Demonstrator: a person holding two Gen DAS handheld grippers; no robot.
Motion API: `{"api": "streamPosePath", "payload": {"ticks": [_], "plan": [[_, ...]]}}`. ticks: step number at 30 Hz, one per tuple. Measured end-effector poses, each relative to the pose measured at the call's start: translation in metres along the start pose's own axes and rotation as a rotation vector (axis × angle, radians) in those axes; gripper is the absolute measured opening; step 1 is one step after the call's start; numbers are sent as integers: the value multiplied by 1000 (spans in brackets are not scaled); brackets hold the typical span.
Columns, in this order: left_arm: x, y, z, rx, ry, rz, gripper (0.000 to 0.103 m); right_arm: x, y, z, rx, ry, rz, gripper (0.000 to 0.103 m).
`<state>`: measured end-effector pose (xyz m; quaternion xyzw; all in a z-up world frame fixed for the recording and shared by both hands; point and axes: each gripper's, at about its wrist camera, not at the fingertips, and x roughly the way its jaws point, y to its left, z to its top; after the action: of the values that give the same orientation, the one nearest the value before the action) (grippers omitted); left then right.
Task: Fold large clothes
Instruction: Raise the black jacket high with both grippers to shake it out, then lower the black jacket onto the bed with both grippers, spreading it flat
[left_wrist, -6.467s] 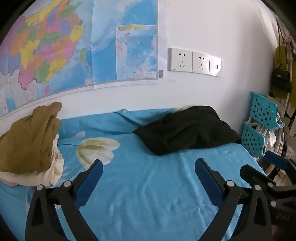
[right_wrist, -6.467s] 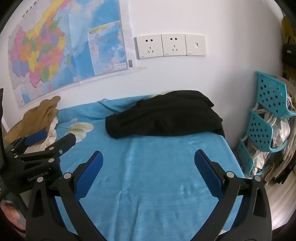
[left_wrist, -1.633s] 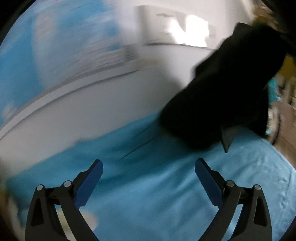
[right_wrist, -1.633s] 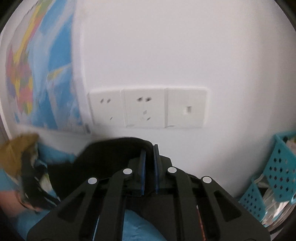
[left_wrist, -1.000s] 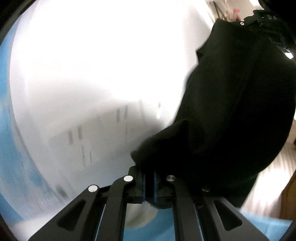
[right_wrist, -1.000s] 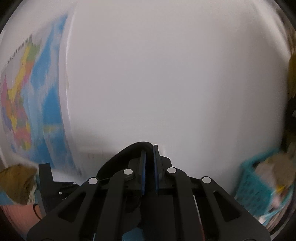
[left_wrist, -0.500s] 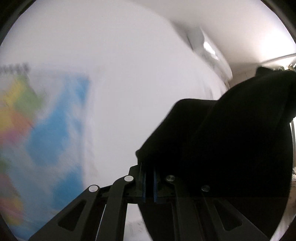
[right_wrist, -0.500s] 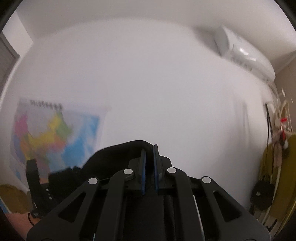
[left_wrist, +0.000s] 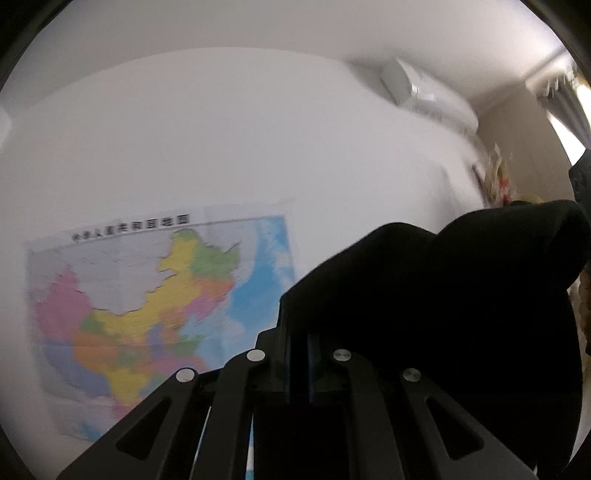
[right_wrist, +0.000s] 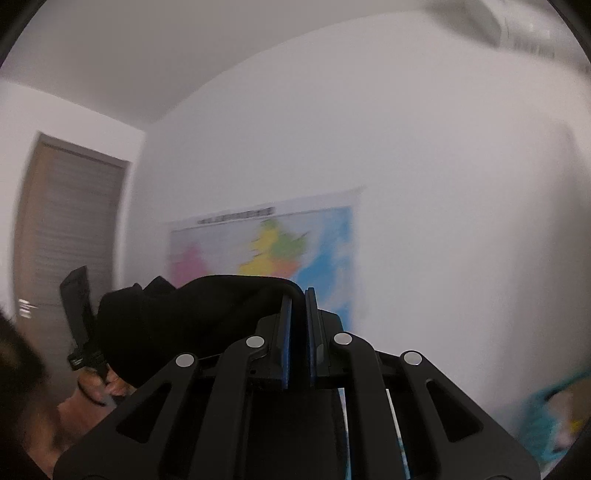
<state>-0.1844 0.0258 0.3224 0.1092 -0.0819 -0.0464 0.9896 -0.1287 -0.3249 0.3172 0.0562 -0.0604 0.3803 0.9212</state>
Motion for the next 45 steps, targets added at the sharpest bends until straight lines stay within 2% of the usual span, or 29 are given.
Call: {"api": "streamPosePath", "payload": {"ticks": [2, 4, 6, 8, 10, 13, 15, 16, 17, 21, 23, 25, 27, 28, 29, 30, 31, 32, 33, 34, 35, 36, 38, 42, 45], "plan": [[9, -2, -14, 27, 65, 5, 5, 28, -10, -25, 41, 66, 23, 8], [18, -6, -38, 53, 162, 31, 5, 66, -28, -54, 99, 157, 31, 8], [56, -5, -76, 53, 294, 54, 5, 122, -58, -101, 193, 294, 43, 8], [96, 0, -131, 27, 455, 79, 5, 170, -83, -153, 267, 415, 28, 8], [141, 6, -204, -1, 627, 109, 5, 215, -101, -201, 296, 529, -10, 8], [195, 4, -294, -16, 804, 115, 5, 289, -134, -301, 362, 740, -78, 8], [229, 6, -359, -21, 921, 132, 4, 309, -139, -355, 383, 843, -94, 8], [238, 8, -375, -42, 953, 123, 4, 325, -146, -382, 368, 891, -139, 8], [249, 16, -393, -97, 990, 115, 4, 332, -150, -395, 380, 907, -142, 8], [272, 38, -412, -189, 1043, 88, 4, 334, -178, -400, 490, 902, -156, 7], [283, 44, -414, -188, 1045, 68, 4, 336, -185, -386, 493, 880, -160, 7], [295, 47, -416, -186, 1052, 68, 4, 342, -195, -367, 486, 846, -195, 1], [306, 50, -426, -213, 1091, 73, 5, 346, -209, -355, 511, 803, -221, 1], [313, 49, -437, -233, 1106, 83, 6, 352, -215, -356, 551, 817, -193, 1], [319, 48, -447, -232, 1128, 89, 7, 357, -221, -364, 576, 848, -211, 1], [324, 47, -455, -228, 1148, 92, 9, 360, -220, -369, 552, 868, -240, 1], [325, 47, -462, -231, 1167, 97, 10, 361, -216, -374, 524, 887, -231, 2], [326, 46, -468, -229, 1186, 100, 10, 362, -213, -379, 513, 913, -223, 10], [325, 46, -471, -226, 1199, 100, 22, 358, -210, -385, 505, 940, -213, 30], [322, 47, -472, -233, 1205, 97, 39, 350, -205, -391, 492, 963, -177, 43], [317, 50, -469, -240, 1184, 89, 44, 342, -201, -393, 474, 975, -160, 66], [311, 51, -464, -230, 1161, 84, 51, 330, -196, -397, 440, 995, -160, 76], [297, 55, -452, -223, 1122, 53, 58, 301, -191, -402, 411, 1021, -150, 76], [264, 61, -431, -235, 1066, -30, 68, 232, -181, -419, 469, 1077, -100, 84], [238, 65, -421, -228, 1034, -70, 71, 183, -169, -428, 554, 1097, -31, 91]]}}
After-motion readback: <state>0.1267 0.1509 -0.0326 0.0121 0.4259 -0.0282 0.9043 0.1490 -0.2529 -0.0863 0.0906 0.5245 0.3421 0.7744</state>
